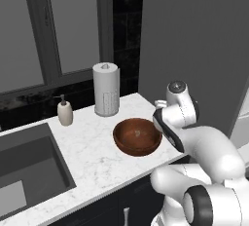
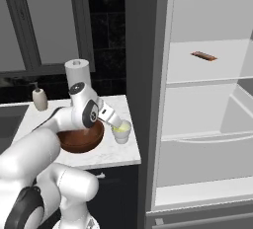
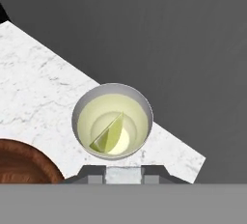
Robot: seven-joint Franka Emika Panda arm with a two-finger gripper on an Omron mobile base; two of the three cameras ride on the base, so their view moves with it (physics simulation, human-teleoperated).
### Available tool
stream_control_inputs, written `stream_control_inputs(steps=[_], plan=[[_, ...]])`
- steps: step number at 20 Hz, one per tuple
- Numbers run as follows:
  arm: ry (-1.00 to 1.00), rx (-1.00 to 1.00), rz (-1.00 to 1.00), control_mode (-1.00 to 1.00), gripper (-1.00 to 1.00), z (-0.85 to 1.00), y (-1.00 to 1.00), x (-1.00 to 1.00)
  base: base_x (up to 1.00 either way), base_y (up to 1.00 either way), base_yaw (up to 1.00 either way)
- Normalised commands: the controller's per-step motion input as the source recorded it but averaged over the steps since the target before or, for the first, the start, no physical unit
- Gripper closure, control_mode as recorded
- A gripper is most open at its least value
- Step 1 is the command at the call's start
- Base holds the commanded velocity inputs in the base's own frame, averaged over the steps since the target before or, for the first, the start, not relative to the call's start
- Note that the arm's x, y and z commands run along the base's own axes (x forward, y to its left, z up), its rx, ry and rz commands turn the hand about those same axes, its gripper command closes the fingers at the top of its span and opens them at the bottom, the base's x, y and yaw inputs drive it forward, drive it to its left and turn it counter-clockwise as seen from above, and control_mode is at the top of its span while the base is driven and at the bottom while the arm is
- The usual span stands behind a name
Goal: Grab a lemon wedge from the fridge and one ice cube from the ice bowl, and put them in the glass of lemonade.
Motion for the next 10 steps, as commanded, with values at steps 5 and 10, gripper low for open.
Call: stream_control_inputs(steps=[5,10], plan=[[0.0,0.0,0.0,-1.0,1.0,0.0,-0.03,0.07,0.0,0.0,0.0],[0.0,0.0,0.0,-1.0,1.0,0.0,-0.09,0.07,0.0,0.0,0.0]])
